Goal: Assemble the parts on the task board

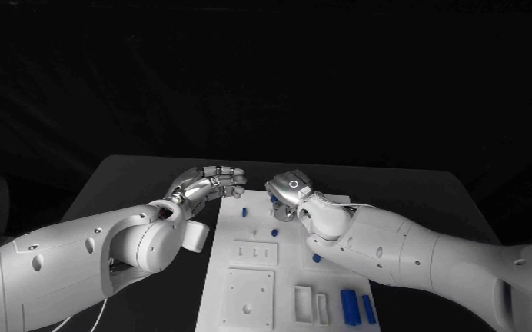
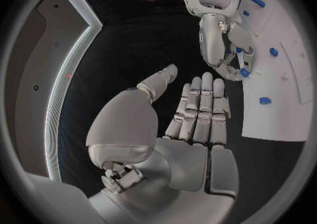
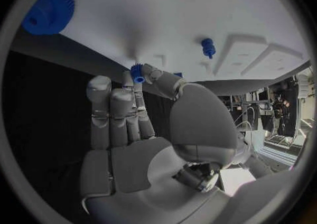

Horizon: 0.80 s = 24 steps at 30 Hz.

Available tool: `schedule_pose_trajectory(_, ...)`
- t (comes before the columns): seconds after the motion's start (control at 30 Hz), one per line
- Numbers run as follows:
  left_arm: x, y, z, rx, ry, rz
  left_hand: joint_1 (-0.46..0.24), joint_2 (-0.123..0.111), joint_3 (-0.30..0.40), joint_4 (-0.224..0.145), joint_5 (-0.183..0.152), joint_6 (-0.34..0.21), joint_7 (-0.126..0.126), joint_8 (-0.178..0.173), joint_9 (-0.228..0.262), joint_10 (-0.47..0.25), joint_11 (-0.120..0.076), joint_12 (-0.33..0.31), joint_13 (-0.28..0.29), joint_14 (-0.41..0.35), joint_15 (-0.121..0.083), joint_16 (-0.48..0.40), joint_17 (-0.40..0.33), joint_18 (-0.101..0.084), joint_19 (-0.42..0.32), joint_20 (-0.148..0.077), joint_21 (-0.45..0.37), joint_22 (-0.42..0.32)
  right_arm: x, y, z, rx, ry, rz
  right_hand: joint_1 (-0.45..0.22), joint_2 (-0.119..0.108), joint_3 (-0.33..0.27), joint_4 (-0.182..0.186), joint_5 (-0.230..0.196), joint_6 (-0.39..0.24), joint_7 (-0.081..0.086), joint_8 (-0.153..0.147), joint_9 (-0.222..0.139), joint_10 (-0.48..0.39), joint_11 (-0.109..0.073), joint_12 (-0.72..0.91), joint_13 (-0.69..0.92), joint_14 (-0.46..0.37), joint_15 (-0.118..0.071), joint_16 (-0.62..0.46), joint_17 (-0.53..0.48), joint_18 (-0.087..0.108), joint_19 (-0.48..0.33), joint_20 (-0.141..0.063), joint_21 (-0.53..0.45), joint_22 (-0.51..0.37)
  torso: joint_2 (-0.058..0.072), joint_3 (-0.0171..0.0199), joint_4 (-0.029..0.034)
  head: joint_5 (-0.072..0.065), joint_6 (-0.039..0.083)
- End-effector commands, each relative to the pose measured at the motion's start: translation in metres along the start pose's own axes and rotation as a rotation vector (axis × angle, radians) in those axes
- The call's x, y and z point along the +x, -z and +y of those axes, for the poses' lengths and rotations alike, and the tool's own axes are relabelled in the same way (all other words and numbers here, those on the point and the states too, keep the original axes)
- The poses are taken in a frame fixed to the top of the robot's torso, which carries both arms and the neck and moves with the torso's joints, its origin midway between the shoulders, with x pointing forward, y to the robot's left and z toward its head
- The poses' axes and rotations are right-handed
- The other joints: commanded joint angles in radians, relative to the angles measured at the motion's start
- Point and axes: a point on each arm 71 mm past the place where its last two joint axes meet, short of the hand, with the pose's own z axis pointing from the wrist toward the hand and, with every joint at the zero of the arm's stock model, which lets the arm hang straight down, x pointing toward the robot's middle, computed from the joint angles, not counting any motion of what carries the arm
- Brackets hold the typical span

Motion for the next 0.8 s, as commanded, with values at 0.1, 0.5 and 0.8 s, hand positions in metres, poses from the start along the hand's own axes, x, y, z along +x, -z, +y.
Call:
schedule_pose_trajectory(0.1,0.0032,-0.0011,-0.0030,0.015,-0.001,0.017,0.003,-0.008,0.001,-0.003,-0.006,0.001,0.009,-0.004,-0.001,0.000,0.004,-0.004,-0.001,-0.007,0.001,-0.007,0.002,0.020,-0.003,0.006,-0.005,0.020,0.0029,0.0002,-0.0013,0.007,0.006,0.014,0.011,-0.003,0.002,0.007,0.007,0.007,0.002,0.003,0.000,0.014,0.002,0.005,-0.002,-0.020,-0.019,0.007,-0.002,0.102,0.002,-0.010,0.007,0.021,0.003,-0.0011,0.0017,0.001,0.001)
schedule_pose_trajectory(0.5,0.0042,-0.0022,-0.0045,0.018,-0.002,0.019,0.003,-0.008,0.001,-0.003,-0.007,0.001,0.009,-0.004,-0.002,0.000,0.004,-0.004,-0.001,-0.007,0.002,-0.007,0.002,0.020,-0.003,0.006,-0.005,0.020,0.0068,-0.0008,-0.0082,0.023,0.000,0.037,0.011,-0.004,0.003,0.009,0.007,0.006,0.002,0.002,0.000,0.014,0.002,0.003,-0.002,-0.020,-0.019,0.007,-0.003,0.102,0.001,-0.010,0.008,0.021,0.006,-0.0019,0.0011,0.007,0.004)
schedule_pose_trajectory(0.8,0.0039,-0.0031,-0.0045,0.017,-0.003,0.018,0.003,-0.009,0.001,-0.003,-0.007,0.001,0.009,-0.004,-0.002,0.000,0.004,-0.004,-0.001,-0.007,0.002,-0.008,0.002,0.020,-0.003,0.006,-0.005,0.020,0.0078,-0.0015,-0.0096,0.028,-0.027,0.045,0.011,-0.006,0.003,0.012,0.007,0.005,0.003,0.000,-0.001,0.013,0.003,0.001,-0.001,-0.021,-0.018,0.008,-0.004,0.102,-0.001,-0.009,0.009,0.021,0.007,-0.0018,0.0008,0.008,0.004)
